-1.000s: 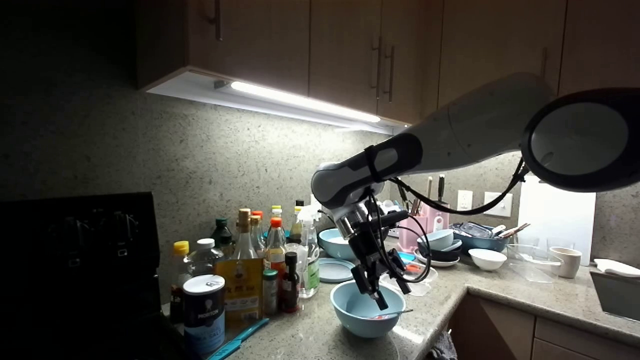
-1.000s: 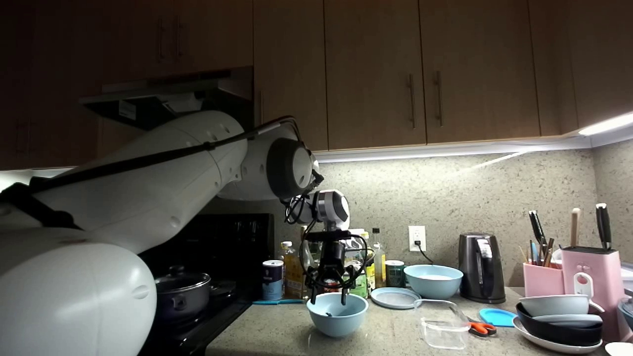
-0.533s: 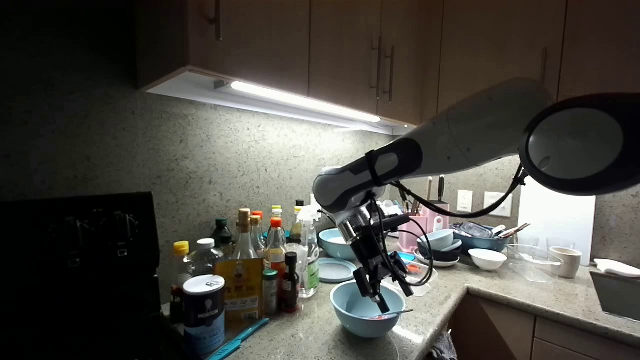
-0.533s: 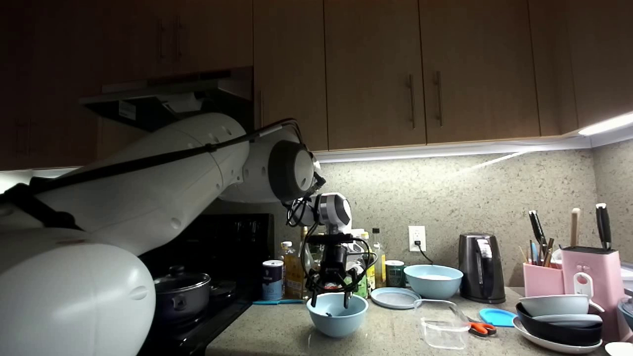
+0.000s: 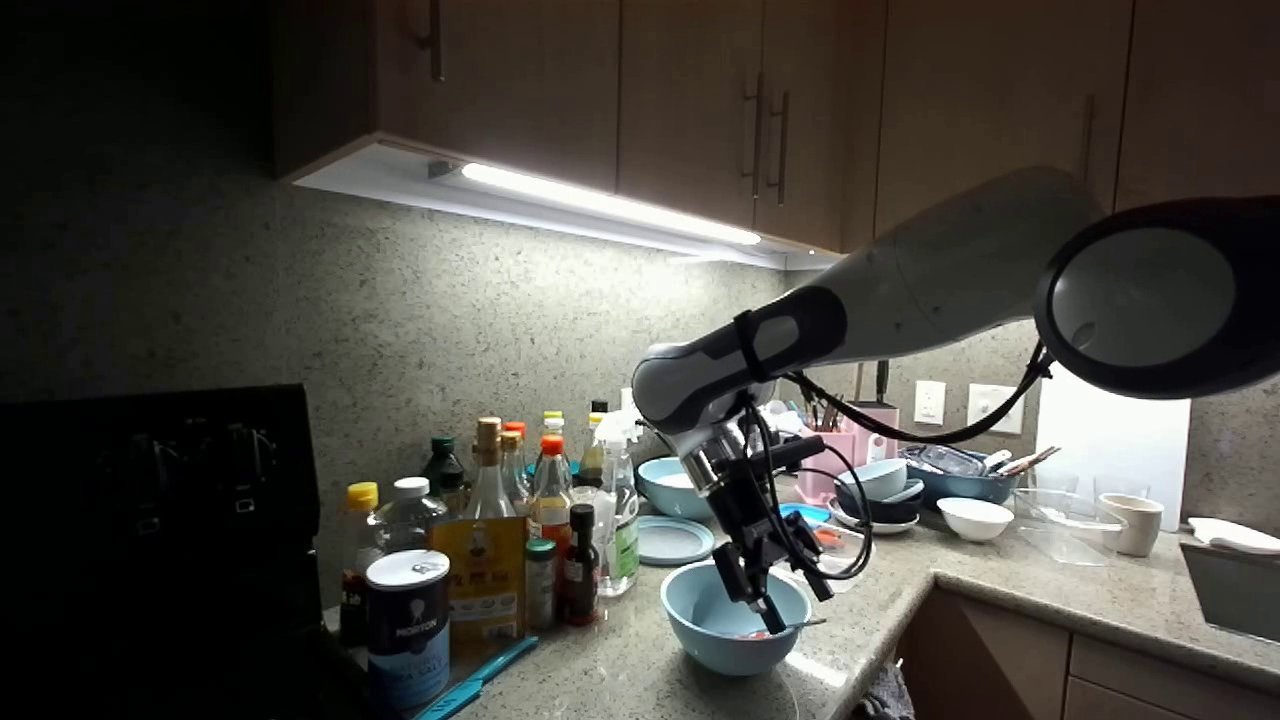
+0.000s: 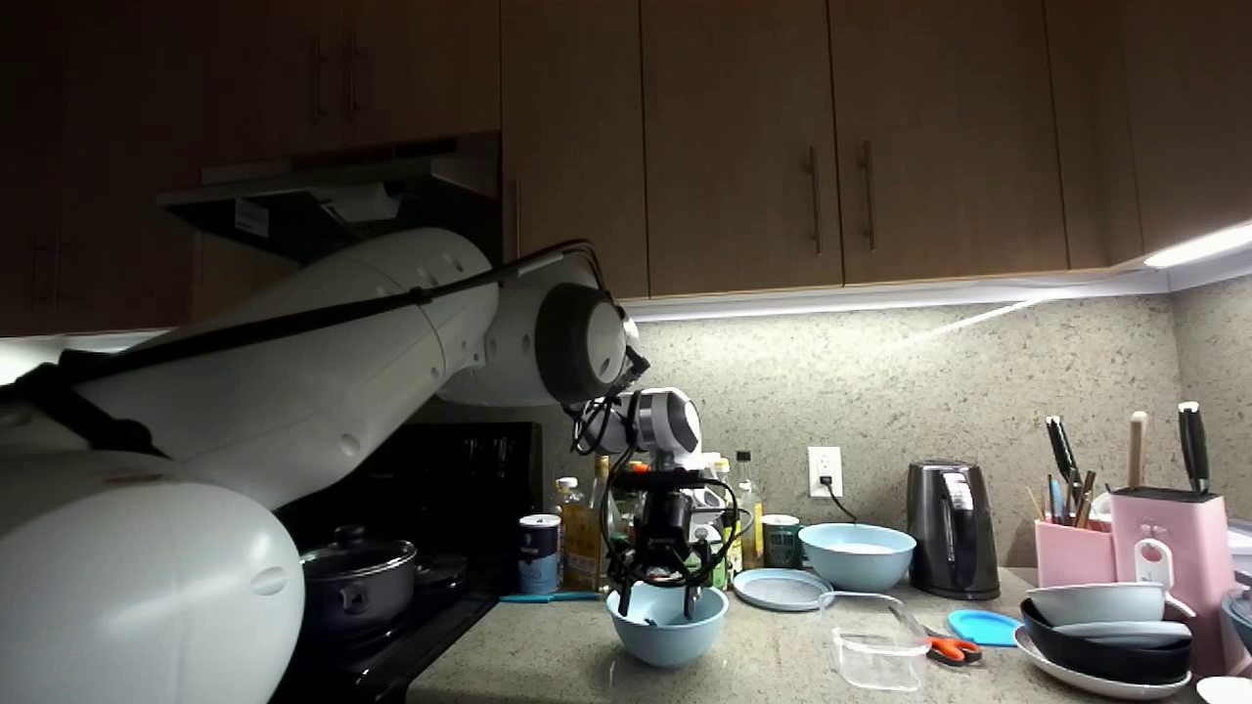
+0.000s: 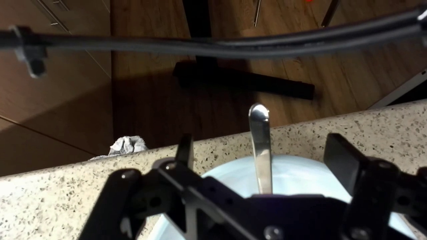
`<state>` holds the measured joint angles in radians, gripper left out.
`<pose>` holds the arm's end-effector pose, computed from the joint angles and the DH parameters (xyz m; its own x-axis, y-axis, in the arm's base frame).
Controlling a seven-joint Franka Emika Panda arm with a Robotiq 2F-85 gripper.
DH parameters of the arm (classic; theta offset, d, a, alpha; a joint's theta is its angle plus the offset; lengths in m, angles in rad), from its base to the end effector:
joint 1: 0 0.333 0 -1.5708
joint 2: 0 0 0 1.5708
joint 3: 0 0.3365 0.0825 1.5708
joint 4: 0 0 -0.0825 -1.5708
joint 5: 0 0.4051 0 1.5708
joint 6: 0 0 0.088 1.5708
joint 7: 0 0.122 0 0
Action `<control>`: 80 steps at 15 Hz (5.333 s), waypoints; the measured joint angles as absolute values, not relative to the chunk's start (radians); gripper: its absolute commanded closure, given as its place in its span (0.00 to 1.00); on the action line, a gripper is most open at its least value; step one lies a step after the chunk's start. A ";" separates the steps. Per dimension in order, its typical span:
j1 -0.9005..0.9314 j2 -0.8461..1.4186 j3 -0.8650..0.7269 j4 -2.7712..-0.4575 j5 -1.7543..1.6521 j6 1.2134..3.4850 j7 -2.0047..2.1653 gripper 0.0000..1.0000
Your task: Use the spoon to stir the bowl
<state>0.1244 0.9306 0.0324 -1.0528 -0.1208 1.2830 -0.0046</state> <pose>0.7072 0.0877 0.2317 0.7593 0.0969 -0.6435 0.1939 -0.9776 0.0816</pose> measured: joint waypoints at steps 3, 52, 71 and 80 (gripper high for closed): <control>0.120 0.938 0.036 -1.053 -0.119 1.282 -0.013 0.26; 0.120 0.878 0.082 -0.975 -0.081 1.142 -0.035 0.85; 0.122 0.913 0.045 -0.976 -0.080 1.069 -0.010 0.96; 0.221 0.953 0.048 -0.883 -0.240 1.107 -0.048 0.96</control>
<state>0.2208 0.9533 0.0480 -0.8830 -0.2396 1.1070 -0.0480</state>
